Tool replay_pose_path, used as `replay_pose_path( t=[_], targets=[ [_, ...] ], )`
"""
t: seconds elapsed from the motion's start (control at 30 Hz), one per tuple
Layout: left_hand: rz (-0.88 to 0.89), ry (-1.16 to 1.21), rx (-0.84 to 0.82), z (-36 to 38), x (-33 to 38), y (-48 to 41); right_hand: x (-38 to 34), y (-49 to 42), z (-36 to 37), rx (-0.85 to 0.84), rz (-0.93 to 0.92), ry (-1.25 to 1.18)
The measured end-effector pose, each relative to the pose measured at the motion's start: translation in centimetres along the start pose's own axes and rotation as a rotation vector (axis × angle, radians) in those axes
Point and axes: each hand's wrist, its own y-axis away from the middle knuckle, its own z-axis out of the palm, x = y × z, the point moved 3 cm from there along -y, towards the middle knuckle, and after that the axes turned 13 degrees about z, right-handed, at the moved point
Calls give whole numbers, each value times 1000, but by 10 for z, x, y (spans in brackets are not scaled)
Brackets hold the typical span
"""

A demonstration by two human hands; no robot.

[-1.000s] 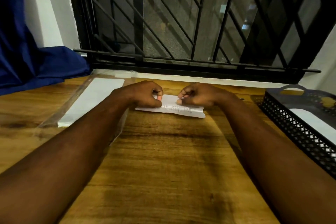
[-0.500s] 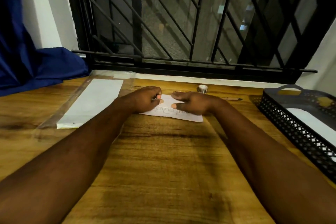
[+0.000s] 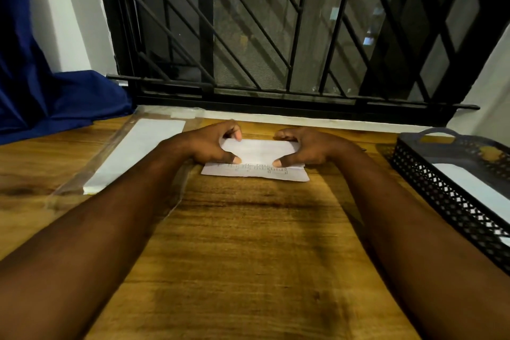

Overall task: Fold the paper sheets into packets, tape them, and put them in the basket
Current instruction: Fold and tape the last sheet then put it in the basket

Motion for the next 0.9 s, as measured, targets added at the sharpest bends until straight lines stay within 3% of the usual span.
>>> replay_pose_path(
  t=[0.1,0.23,0.37,0.63,0.77,0.9],
  targets=[
    [56,-31,92,-7,7,-1,-1,3,-10,172,-33,0],
    [107,-248,279,-16,15,-5,-14,11,-26,445,-166,23],
    [119,-315,294,-15,21,-6,-16,11,-29,405,-157,63],
    [10,-323,70,10,13,-4,-15,8,-2,91,-79,-24],
    [-51,-254,40,14,11,-8,-35,10,17,202,-119,-67],
    [-17,-237,41,23,9,-9,-52,0,58,137,-170,112]
  ],
)
